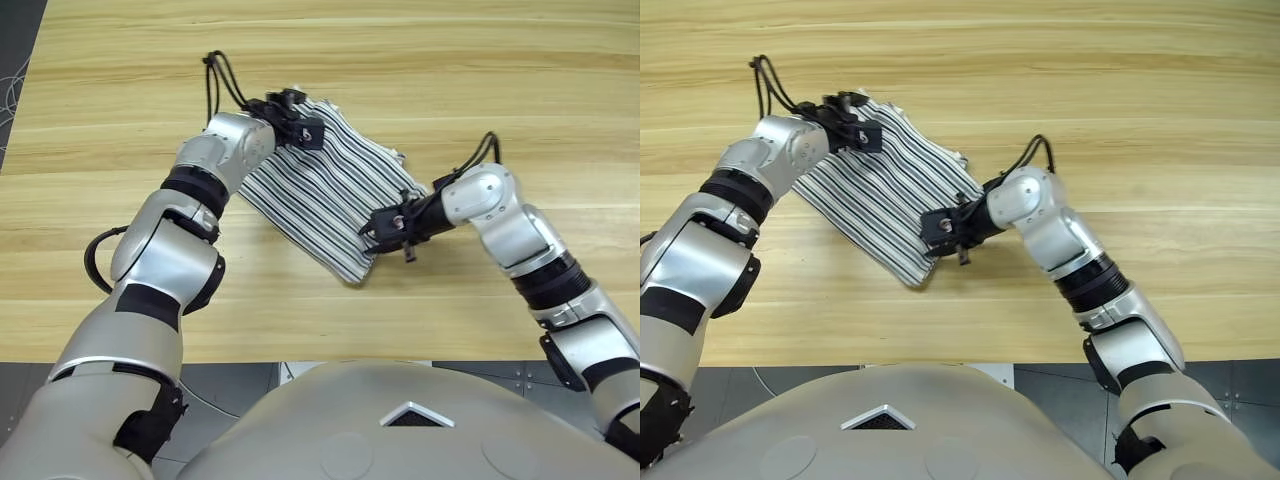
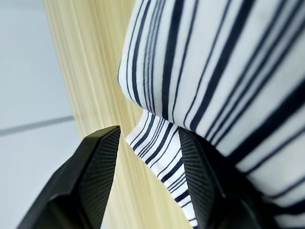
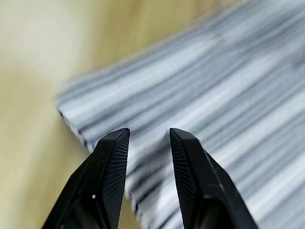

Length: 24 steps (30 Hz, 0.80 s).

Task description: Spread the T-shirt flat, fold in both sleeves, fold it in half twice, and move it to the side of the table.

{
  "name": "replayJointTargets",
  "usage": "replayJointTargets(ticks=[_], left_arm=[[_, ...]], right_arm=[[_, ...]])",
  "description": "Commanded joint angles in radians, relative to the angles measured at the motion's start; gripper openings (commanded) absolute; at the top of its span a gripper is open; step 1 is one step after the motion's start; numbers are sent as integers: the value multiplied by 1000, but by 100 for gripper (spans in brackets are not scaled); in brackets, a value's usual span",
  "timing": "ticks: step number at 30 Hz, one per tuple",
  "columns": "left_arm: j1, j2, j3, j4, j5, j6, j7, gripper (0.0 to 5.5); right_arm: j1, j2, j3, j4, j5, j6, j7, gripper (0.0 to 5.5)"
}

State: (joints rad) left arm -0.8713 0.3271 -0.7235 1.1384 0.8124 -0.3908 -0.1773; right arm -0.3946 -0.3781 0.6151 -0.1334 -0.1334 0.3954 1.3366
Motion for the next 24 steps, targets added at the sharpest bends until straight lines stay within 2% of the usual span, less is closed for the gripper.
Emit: replayJointTargets(ticks=[1, 5, 7, 12, 17, 19, 21, 24], left_arm=[[-41, -76, -108, 43, 101, -119, 86, 230], [-51, -135, -150, 67, 131, -192, 132, 230], [-44, -148, -174, 78, 152, -208, 169, 230], [-35, -138, -188, 108, 167, -207, 260, 230], [-117, -48, -53, 98, 52, -228, 314, 230], [-146, -5, -1, 89, 9, -239, 300, 230], [-163, 18, 85, 84, -91, -268, 208, 230], [-189, 55, 152, 54, -163, -316, 154, 230]], right_arm=[[-71, 76, 37, -99, 89, 217, 14, 157], [-102, 113, 34, -67, 133, 248, -41, 157], [-128, 110, -14, -49, 168, 250, -57, 157], [-150, -34, -170, -118, 304, 182, 26, 157], [-132, -153, -316, -51, 395, 84, 63, 157], [-92, -198, -350, -43, 442, -22, 138, 157], [-38, -262, -377, -74, 548, -61, 245, 157], [-38, -257, -403, -59, 604, -105, 270, 157]])
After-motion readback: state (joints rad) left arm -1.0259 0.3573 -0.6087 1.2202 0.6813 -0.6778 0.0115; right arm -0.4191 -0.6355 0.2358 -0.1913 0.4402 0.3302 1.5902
